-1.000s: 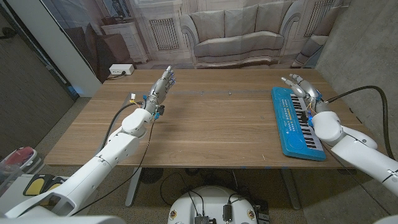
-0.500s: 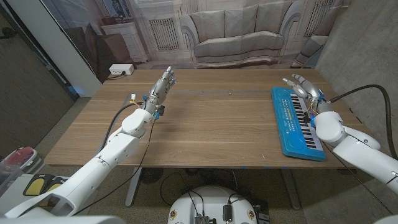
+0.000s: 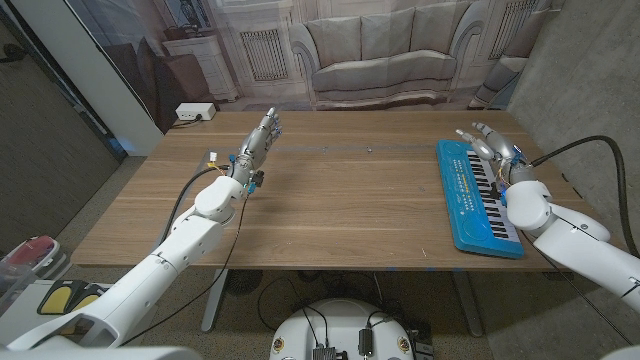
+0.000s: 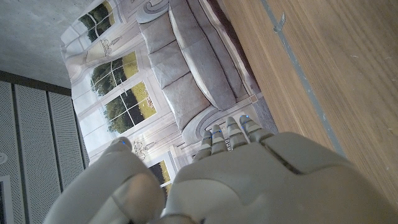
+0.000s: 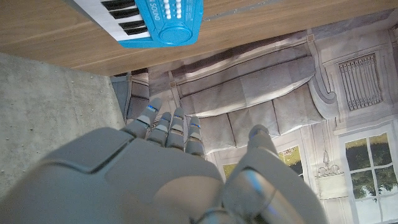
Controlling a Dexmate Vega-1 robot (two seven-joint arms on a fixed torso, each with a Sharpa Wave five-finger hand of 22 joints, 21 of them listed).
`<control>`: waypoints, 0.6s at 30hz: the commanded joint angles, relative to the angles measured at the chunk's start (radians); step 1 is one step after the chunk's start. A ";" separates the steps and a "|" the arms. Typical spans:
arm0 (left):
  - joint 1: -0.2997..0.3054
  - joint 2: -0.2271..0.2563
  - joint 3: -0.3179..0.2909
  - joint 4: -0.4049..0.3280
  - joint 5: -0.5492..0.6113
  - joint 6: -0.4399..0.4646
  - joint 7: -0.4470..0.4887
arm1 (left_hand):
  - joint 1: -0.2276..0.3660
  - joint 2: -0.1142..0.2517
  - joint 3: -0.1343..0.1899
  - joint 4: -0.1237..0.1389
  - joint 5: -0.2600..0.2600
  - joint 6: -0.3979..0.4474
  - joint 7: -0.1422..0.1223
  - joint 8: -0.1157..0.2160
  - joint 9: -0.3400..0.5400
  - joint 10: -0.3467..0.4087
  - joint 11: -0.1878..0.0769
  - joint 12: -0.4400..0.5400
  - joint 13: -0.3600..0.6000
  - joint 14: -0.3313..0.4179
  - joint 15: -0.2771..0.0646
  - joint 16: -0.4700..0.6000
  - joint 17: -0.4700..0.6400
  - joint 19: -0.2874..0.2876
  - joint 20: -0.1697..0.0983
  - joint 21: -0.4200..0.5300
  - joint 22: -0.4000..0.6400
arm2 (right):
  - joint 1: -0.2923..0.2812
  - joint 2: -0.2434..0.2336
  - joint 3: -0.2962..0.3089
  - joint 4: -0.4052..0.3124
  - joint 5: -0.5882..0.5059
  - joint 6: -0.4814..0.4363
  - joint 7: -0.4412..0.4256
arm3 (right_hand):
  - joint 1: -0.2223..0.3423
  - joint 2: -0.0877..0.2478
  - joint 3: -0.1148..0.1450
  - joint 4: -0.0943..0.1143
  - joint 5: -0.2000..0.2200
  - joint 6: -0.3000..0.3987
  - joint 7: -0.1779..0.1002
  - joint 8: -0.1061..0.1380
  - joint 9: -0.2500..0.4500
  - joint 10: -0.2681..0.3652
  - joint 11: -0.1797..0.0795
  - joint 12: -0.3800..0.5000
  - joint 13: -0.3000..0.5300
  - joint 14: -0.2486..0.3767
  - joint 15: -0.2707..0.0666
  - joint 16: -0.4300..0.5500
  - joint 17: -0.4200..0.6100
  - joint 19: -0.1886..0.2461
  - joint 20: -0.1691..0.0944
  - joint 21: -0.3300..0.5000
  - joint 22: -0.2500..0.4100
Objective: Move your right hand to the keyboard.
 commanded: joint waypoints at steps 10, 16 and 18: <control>0.004 0.004 -0.004 -0.001 -0.005 -0.005 -0.008 | 0.005 0.000 -0.008 0.000 -0.007 0.007 0.004 -0.003 0.003 0.010 -0.002 0.001 0.005 0.001 -0.003 0.002 0.003 -0.007 -0.006 0.000 0.002 | 0.019 -0.004 -0.029 -0.003 0.009 -0.093 0.008 | 0.005 0.005 0.001 -0.003 0.008 0.005 -0.010 0.001 0.005 0.008 -0.007 0.003 0.003 0.008 0.002 -0.003 0.001 0.004 -0.008 -0.005 0.004; 0.008 0.005 -0.005 -0.005 -0.004 -0.005 -0.004 | 0.005 0.001 -0.009 0.000 -0.007 0.008 0.004 -0.003 0.003 0.010 -0.001 0.001 0.005 0.000 -0.003 0.002 0.003 -0.008 -0.006 0.000 0.002 | 0.030 -0.015 -0.044 -0.004 0.006 -0.111 0.014 | 0.004 0.005 0.001 -0.003 0.008 0.012 -0.016 0.004 0.005 0.007 -0.009 0.002 0.003 0.007 0.001 -0.004 0.001 0.004 -0.007 -0.008 0.004; 0.008 0.005 -0.004 -0.005 -0.003 -0.005 -0.003 | 0.006 0.001 -0.009 0.000 -0.007 0.008 0.004 -0.003 0.003 0.010 0.000 0.001 0.005 0.000 -0.003 0.002 0.003 -0.008 -0.006 0.000 0.002 | 0.034 -0.019 -0.051 -0.005 0.003 -0.121 0.015 | 0.004 0.005 0.001 -0.003 0.008 0.013 -0.017 0.004 0.005 0.007 -0.009 0.002 0.003 0.006 0.001 -0.004 0.001 0.002 -0.006 -0.009 0.004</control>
